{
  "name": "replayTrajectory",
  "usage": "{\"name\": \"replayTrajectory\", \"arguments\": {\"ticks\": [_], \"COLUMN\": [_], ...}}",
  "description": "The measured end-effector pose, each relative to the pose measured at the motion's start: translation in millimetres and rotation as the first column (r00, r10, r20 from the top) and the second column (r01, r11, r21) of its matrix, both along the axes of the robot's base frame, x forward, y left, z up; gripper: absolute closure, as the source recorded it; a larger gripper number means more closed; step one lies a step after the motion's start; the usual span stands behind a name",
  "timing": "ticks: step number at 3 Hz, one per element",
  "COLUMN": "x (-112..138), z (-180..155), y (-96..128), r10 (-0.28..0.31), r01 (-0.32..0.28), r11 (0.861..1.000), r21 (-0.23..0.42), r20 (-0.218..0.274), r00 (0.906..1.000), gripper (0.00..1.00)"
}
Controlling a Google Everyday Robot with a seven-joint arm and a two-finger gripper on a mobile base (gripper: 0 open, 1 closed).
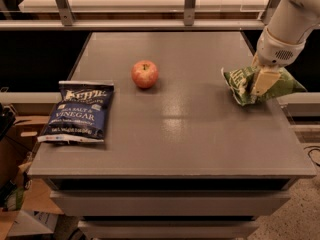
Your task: Pick green jalapeno chip bag
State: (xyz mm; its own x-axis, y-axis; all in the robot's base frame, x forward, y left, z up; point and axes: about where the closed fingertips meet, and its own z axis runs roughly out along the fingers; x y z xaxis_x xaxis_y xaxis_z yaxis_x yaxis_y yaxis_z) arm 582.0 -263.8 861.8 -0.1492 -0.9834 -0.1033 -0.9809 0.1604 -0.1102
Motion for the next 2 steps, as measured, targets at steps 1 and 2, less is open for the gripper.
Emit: {"name": "replayTrajectory", "arguments": {"ticks": [1,2], "x": [5,8], "z": [37,76], "y": [3,9], "r10": [0.022,0.054], "r01": [-0.021,-0.049], "r11": [1.000,0.998], "r21": [-0.022,-0.042], "r20": [0.057,0.116], "r00": [0.9981,0.9917], "gripper": [1.00,1.00]}}
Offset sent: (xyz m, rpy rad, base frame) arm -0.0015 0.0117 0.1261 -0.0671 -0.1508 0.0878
